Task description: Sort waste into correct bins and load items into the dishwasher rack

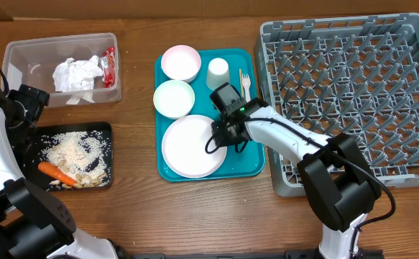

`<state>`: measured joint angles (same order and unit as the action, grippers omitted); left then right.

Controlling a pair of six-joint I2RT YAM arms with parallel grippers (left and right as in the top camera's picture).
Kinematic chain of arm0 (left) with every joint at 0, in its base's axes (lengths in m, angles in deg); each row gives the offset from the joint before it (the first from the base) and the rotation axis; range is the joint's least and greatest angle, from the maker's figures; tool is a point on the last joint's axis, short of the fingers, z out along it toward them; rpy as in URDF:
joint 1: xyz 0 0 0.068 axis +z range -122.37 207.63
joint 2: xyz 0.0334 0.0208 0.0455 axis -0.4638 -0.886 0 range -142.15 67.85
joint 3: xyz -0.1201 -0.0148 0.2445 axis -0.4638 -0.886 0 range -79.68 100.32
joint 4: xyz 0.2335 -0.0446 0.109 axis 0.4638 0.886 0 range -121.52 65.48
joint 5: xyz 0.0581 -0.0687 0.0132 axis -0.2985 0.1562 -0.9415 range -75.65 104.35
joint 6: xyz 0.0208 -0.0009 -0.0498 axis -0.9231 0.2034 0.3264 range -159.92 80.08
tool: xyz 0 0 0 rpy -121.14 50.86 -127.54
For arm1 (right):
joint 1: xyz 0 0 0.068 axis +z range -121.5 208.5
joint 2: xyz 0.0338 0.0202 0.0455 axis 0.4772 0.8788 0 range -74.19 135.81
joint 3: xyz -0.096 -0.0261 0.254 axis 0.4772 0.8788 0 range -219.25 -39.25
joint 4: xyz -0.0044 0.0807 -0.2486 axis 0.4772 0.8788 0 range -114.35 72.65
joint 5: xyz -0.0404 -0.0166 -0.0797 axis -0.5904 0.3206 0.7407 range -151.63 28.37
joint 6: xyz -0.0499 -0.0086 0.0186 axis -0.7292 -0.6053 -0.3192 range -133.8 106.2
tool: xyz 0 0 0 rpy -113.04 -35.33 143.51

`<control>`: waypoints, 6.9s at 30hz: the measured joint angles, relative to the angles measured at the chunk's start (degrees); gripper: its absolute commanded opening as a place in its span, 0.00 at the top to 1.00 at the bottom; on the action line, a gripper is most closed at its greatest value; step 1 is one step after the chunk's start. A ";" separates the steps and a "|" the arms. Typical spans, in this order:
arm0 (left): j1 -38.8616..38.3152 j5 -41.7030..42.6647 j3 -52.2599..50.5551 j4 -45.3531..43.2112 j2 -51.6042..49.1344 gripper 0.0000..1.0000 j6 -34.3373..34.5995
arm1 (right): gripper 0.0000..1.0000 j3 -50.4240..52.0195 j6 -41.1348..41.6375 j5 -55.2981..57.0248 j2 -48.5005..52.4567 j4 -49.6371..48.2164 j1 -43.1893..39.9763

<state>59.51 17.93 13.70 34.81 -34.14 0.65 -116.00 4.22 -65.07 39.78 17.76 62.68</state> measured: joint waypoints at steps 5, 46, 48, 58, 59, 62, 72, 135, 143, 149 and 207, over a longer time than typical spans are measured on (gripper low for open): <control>0.00 0.00 0.00 -0.02 0.00 0.00 0.00 | 0.96 -5.75 0.02 -0.17 -0.02 10.19 -1.68; -0.02 0.00 0.00 -0.02 0.00 0.00 0.00 | 0.96 -21.70 -27.32 40.35 -7.39 -0.92 -39.78; 0.00 0.02 0.00 -0.02 0.00 0.00 0.00 | 0.96 -20.85 -27.34 40.33 -7.39 -1.01 -38.93; -0.02 0.00 0.00 -0.02 0.00 0.00 0.00 | 0.96 -19.41 -28.79 40.35 -7.39 -3.02 -37.88; -0.02 0.00 0.00 -0.02 0.00 0.00 0.00 | 0.96 -19.34 -29.53 40.35 -7.39 -3.85 -37.79; 0.00 0.00 0.00 -0.02 0.00 0.00 0.00 | 0.96 -19.12 -31.74 41.66 -7.39 -6.71 -37.51; 0.00 0.00 0.00 -0.02 0.00 0.00 0.00 | 0.96 -16.39 -34.34 42.01 -7.39 -7.58 -37.64; -0.02 0.00 0.00 -0.02 0.00 0.00 0.00 | 0.96 -15.69 -14.97 0.66 -6.38 -8.24 -51.67; 0.00 0.00 0.00 -0.02 0.00 0.00 0.00 | 0.96 -15.69 -14.93 -4.94 2.82 -8.66 -51.08; 0.00 0.00 0.00 -0.02 0.00 0.00 0.00 | 0.96 -15.69 -14.78 -6.78 4.83 -7.98 -50.69; 0.00 0.00 0.00 -0.02 0.00 0.00 0.00 | 0.00 -33.70 -5.77 9.88 17.07 -5.20 -7.08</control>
<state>59.51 17.93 13.70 34.79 -34.14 0.65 -149.70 -1.55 -55.19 56.85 12.56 55.60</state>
